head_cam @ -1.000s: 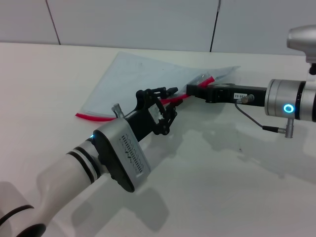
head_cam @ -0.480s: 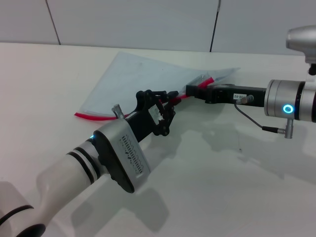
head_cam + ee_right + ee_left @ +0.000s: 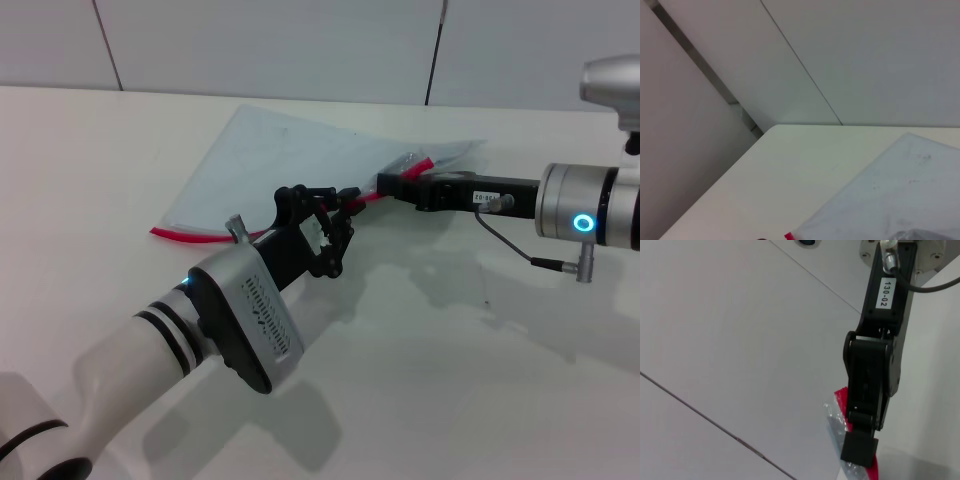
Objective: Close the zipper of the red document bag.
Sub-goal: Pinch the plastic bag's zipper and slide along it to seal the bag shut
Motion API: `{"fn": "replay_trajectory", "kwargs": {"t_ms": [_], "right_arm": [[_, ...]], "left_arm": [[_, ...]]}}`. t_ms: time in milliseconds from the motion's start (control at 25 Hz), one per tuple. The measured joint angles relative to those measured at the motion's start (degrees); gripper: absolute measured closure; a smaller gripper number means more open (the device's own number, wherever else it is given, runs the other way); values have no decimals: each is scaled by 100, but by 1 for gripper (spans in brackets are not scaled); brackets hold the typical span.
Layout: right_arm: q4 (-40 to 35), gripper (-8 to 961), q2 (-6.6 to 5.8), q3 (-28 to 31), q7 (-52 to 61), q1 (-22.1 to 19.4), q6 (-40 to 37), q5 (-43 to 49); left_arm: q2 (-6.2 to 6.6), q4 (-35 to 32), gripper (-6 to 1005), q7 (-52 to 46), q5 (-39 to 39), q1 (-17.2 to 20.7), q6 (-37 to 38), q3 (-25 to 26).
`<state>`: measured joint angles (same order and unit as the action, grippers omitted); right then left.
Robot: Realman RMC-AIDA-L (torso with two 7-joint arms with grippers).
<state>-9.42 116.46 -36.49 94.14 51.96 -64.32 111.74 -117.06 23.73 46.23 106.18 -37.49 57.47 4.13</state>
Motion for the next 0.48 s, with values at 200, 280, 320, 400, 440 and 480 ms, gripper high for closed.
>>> {"fn": "replay_trajectory", "kwargs": {"t_ms": [200,280,320,400,440,480], "right_arm": [[9,929,-6,33,-46,-35,-7,-23],[5,929,-8,64,-59,-49,-9,-23],[-3,929,-11,86,-63,-60,-10,-23],[-33,929,-20,165,-67,-111,-12,-23],[-33,929,-20,165,-67,-111,-12,-23],[-41,929,-26,199,-67,-136,-12,-24]], "left_arm": [[-2,0,916,0,10,16,1,0],[-2,0,916,0,10,22,2,0],[-2,0,915,0,10,37,2,0],[-1,0,915,0,8,67,3,1],[2,0,914,0,1,89,3,1],[3,0,914,0,-4,106,3,1]]}}
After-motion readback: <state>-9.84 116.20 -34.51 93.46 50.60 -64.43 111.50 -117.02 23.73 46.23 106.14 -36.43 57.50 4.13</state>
